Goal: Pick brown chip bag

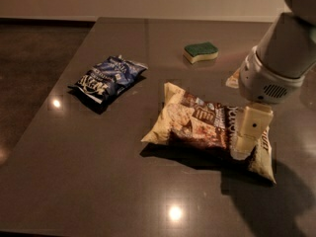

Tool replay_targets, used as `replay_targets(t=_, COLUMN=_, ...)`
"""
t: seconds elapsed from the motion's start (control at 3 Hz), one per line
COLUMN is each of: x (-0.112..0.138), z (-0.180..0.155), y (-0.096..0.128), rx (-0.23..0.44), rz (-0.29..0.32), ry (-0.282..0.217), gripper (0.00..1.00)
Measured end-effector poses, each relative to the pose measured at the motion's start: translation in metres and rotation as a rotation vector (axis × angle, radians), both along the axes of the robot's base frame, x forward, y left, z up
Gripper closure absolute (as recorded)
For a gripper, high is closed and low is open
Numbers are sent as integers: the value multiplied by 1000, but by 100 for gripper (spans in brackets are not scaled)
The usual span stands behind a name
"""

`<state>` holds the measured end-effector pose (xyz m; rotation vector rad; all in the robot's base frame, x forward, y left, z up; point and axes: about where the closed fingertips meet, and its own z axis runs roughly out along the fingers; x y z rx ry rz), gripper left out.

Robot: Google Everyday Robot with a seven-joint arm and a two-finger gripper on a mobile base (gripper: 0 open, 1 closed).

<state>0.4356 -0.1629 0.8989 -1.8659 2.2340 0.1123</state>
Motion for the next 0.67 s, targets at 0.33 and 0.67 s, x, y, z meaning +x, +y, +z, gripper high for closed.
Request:
replay_targets(t=0.33, x=-1, z=-14, y=5, rx=10, rz=7, ry=36, gripper=0)
replay_targets(t=0.67, x=1, z=-27, y=6, rx=18, rz=-1, ry=57, gripper=0)
